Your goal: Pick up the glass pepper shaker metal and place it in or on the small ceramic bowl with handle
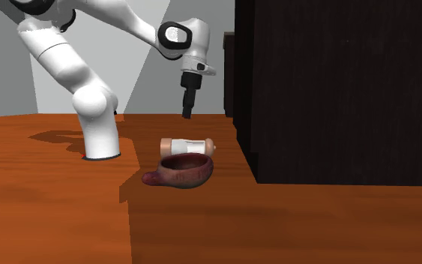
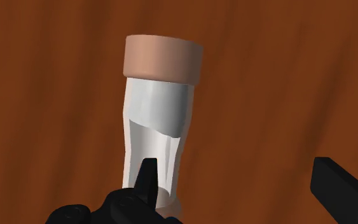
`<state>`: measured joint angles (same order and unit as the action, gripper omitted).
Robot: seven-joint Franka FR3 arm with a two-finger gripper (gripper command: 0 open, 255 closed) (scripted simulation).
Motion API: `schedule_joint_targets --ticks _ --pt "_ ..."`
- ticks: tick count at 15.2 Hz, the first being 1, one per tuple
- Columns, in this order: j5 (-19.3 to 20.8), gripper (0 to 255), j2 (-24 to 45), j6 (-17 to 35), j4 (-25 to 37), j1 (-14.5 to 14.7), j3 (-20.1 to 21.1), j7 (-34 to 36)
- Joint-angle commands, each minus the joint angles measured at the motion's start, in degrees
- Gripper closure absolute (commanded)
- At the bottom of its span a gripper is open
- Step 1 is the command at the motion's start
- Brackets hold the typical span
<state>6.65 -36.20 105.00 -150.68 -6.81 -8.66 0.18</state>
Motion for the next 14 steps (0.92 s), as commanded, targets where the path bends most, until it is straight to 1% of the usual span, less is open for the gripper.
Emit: schedule_joint_targets --ticks 1,5,10,13,14 --pt "1.77 0 3.13 3.95 -0.91 -1.45 -1.76 -0.92" --pt "4.56 0 9.2 11.16 -2.34 -3.84 -4.52 -1.7" --pt "5.17 0 10.97 15.21 -4.63 -4.2 -5.16 -1.68" --pt "5.58 0 12.5 18.6 -6.48 -4.39 -5.61 -1.63" --pt "5.59 0 12.48 18.59 -6.49 -4.39 -5.61 -1.63"
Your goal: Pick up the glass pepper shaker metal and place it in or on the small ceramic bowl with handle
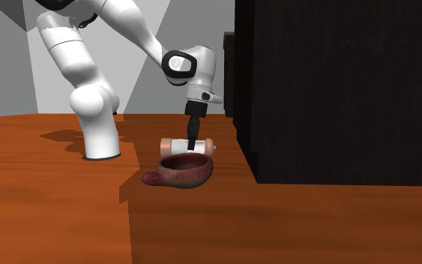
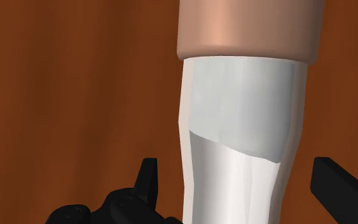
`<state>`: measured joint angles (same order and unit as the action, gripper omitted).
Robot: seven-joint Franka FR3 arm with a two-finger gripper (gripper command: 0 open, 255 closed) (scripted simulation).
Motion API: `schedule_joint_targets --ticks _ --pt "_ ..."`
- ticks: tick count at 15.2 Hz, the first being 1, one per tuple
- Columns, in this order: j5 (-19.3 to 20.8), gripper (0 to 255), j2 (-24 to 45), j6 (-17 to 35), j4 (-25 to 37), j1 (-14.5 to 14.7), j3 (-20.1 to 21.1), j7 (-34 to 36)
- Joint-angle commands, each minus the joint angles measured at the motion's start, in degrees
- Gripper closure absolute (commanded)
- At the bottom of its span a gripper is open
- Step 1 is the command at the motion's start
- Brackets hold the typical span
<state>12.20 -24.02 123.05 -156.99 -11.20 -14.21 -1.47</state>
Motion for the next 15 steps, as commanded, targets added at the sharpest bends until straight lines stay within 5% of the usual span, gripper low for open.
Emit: schedule_joint_targets --ticks 1,7,8,15 --pt "0.03 0 0.32 0.54 -0.18 0.0 -0.05 0.02" --pt "0.03 0 0.32 0.53 -0.18 0.0 -0.05 0.02" --pt "0.03 255 0.32 0.53 -0.18 0.0 -0.05 0.02" --pt "0.03 255 0.32 0.53 -0.17 0.0 -0.06 0.02"
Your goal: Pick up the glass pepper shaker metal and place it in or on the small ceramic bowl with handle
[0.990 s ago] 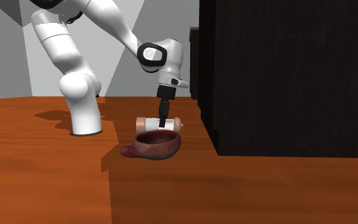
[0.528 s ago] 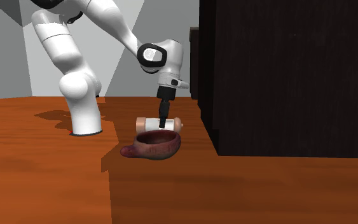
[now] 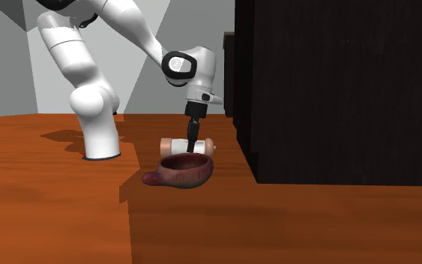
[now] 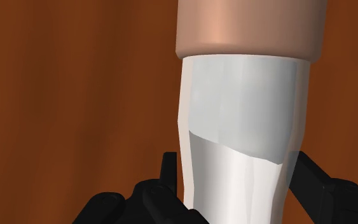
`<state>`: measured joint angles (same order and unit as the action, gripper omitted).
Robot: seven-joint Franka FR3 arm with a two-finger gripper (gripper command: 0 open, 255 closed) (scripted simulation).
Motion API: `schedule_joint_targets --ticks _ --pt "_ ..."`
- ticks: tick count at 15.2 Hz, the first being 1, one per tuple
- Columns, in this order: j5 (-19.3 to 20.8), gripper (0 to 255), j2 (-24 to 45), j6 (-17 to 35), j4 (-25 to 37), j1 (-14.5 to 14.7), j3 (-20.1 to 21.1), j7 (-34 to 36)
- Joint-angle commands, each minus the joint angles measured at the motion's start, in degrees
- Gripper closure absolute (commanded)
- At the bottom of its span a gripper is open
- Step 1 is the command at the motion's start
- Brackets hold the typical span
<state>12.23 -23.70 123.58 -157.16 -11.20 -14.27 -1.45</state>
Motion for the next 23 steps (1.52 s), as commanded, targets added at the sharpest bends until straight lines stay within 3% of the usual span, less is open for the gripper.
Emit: schedule_joint_targets --ticks 1,23 --pt "0.0 255 0.0 0.0 0.01 0.0 0.0 0.0" --pt "-1.47 255 -9.24 -19.46 10.27 0.2 2.24 -0.89"
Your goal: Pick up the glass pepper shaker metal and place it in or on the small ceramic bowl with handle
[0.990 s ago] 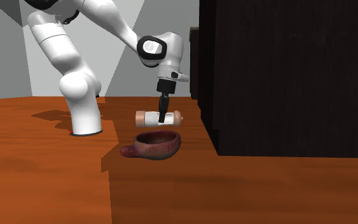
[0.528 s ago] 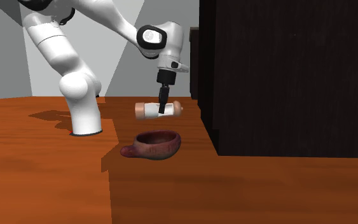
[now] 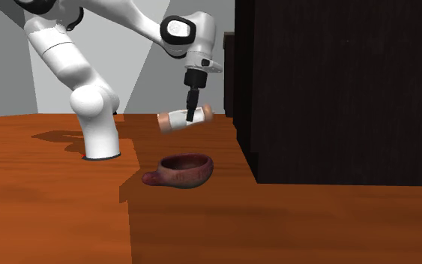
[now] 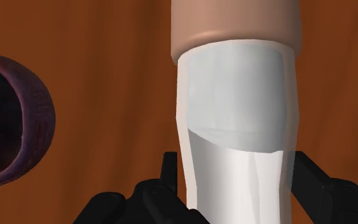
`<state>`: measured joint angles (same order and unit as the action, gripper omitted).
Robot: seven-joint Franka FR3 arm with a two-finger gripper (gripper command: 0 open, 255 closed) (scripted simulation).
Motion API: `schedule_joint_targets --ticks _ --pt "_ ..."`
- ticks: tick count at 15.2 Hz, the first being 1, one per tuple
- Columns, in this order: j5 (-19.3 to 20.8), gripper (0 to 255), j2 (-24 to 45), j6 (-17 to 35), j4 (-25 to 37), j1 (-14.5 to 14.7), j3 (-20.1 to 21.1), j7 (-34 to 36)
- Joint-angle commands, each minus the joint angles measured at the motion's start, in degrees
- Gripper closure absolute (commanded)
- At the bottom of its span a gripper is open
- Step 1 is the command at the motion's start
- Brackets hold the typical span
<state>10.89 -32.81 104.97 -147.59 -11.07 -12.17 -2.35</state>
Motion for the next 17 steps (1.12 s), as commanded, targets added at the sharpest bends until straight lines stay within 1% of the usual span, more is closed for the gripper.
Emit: schedule_joint_targets --ticks 1,8,12,17 --pt "-0.21 255 -0.35 -1.7 1.32 0.09 0.23 -0.05" --pt "-0.68 255 -1.45 -7.15 5.68 0.22 0.84 -0.39" --pt "2.76 255 -0.43 -6.72 7.06 -2.4 -3.72 -5.99" --pt "6.28 255 2.49 -5.65 10.21 -5.11 -9.52 -13.09"
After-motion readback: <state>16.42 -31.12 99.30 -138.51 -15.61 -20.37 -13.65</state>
